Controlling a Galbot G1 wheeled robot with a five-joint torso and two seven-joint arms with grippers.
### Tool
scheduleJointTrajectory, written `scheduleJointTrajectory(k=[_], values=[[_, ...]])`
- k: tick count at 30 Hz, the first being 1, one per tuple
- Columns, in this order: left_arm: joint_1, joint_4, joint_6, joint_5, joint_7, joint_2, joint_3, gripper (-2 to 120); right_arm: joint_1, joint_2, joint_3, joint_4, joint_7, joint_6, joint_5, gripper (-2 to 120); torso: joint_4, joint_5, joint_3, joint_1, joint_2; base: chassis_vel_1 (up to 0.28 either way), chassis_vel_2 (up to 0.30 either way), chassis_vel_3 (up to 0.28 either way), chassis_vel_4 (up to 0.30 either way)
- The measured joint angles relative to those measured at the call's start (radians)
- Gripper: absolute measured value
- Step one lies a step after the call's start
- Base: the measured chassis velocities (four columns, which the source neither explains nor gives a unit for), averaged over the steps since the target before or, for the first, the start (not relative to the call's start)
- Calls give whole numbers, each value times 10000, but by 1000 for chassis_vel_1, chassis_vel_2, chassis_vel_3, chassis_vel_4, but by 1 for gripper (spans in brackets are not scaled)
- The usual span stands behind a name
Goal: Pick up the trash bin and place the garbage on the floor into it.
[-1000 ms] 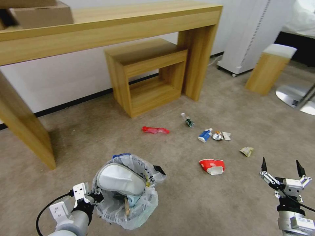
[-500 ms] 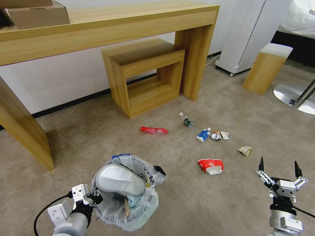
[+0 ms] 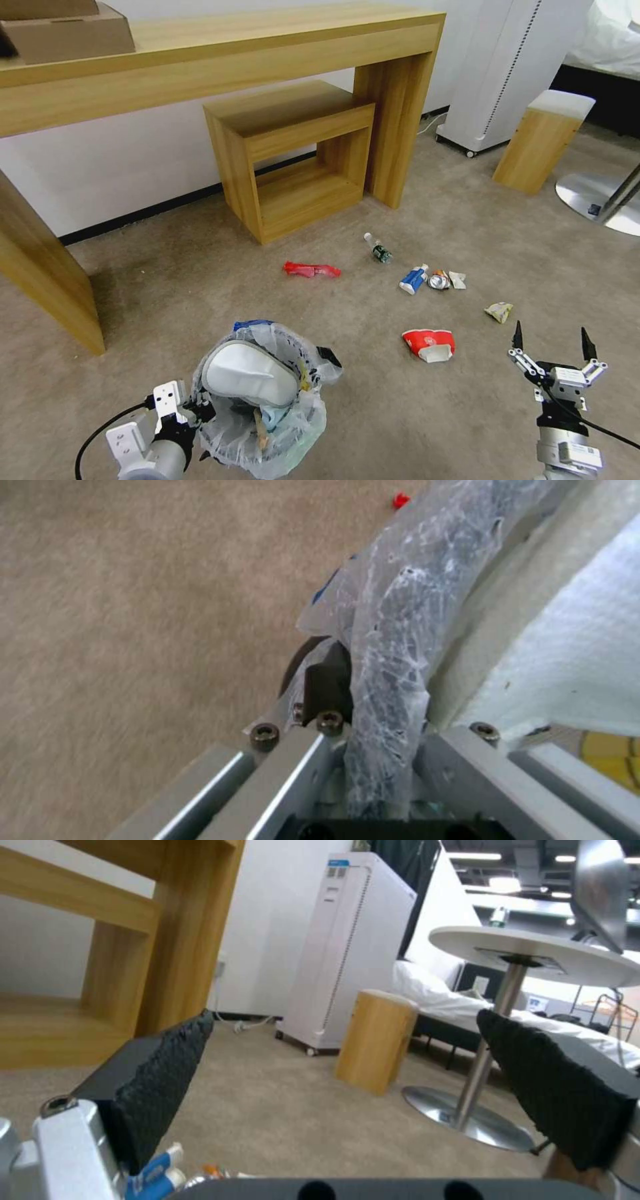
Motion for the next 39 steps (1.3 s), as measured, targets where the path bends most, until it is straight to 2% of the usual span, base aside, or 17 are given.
scheduleJointTrajectory(k=[14,39], values=[[2,133,-166,288,63,-118,169,0,174,-124,-39,-122,412,-71,-506,100,1,-1,4,3,-1,-171,181,164,-178],[100,240,-366,760,267,-329,371,0,336,27,-156,-396,349,228,-913,100,1,0,0,0,-1,0,5,3,-1]])
